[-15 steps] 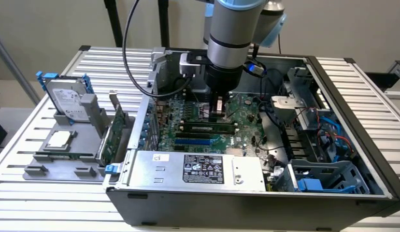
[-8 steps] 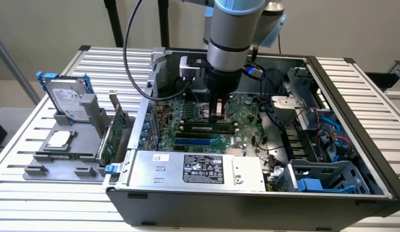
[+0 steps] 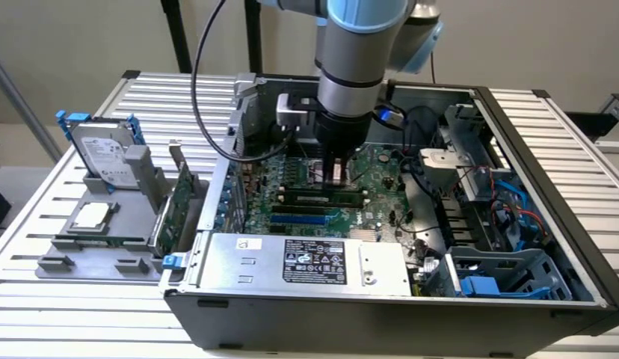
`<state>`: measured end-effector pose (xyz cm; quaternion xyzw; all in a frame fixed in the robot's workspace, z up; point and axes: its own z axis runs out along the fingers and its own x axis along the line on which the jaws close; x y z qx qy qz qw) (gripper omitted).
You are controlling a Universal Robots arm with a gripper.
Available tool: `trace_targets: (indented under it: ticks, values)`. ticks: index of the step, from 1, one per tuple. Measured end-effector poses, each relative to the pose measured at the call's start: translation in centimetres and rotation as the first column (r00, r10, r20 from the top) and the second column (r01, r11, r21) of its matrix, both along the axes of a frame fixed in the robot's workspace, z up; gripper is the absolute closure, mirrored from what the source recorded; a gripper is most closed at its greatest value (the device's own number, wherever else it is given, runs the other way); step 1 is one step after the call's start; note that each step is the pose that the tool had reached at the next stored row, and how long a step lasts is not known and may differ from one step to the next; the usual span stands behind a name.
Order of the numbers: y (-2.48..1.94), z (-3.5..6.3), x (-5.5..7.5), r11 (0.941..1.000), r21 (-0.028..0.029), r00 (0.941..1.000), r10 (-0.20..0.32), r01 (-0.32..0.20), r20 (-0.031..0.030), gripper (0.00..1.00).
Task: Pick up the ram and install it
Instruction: 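Press down the ram until it locks into place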
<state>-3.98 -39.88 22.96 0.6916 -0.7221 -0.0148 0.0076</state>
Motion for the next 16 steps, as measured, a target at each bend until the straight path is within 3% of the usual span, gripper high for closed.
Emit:
trace_targets:
  ticks: [4, 6, 12, 16]
  values:
    - [0.0, -0.51, -0.1, 1.0, 0.0002, 1.0, 0.0, 0.0, 0.0064, 1.0]
    - [-0.01, -0.46, -0.1, 1.0, 0.0002, 1.0, 0.0, 0.0, 0.0068, 1.0]
    - [0.01, 2.02, -0.1, 1.0, 0.0009, 1.0, 0.0, 0.0, 0.007, 1.0]
    - [0.02, 2.25, -0.1, 1.0, 0.0012, 1.0, 0.0, 0.0, 0.0072, 1.0]
